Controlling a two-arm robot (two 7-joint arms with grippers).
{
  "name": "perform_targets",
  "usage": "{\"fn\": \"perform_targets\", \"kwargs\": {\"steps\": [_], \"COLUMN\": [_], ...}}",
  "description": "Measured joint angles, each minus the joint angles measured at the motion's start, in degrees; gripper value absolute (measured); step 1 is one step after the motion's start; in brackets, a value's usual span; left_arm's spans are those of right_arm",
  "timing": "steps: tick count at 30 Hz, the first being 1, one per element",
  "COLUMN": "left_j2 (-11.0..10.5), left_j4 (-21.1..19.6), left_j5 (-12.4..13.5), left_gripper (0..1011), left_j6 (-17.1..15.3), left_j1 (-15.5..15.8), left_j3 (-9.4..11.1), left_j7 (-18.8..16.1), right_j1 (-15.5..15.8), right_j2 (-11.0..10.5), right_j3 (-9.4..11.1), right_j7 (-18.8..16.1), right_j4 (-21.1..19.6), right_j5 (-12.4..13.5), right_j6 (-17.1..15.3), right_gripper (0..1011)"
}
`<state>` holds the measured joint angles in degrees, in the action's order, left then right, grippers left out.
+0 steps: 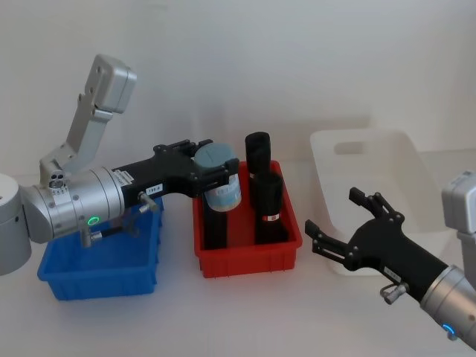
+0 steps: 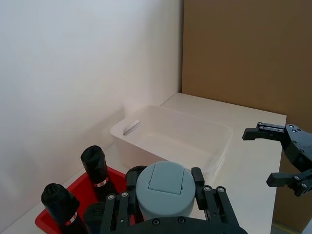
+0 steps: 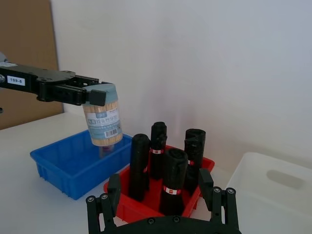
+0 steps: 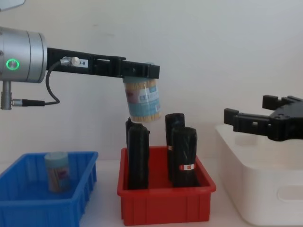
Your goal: Pick the cotton swabs from the blue box and place them into the white box.
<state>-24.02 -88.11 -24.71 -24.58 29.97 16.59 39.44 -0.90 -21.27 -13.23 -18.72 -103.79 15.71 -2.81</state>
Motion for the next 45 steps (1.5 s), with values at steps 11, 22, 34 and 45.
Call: {"fn": "perform_targets", "kwargs": {"steps": [11, 22, 34, 45], "left_j2": [0.01, 0.01, 0.01, 0.01], "left_j4": [0.00, 0.00, 0.01, 0.01], "left_j5": [-0.02, -0.02, -0.01, -0.01], "left_gripper": [671, 671, 671, 671], "left_j6": [0.00, 0.01, 0.01, 0.01], "left_j1": [0.06, 0.06, 0.06, 0.06], "left_j3": [0.00, 0.01, 0.00, 0.00], "left_j7": [0.10, 0.15, 0.15, 0.15], "right_j1": [-4.24, -9.94, -14.48, -18.50], "right_j2": [0.08, 1.65, 3.52, 5.73], "right_j3": [-0.48, -1.28, -2.46, -3.85], "right_j7": [-8.40, -14.40, -18.31, -21.02], "right_j4": [-0.79, 2.15, 6.46, 11.14], "right_j5": [-1.99, -5.24, -7.70, -9.65], "right_j6": [-2.63, -5.36, -6.87, -7.03], "right_gripper": [1001, 1001, 1001, 1001]}}
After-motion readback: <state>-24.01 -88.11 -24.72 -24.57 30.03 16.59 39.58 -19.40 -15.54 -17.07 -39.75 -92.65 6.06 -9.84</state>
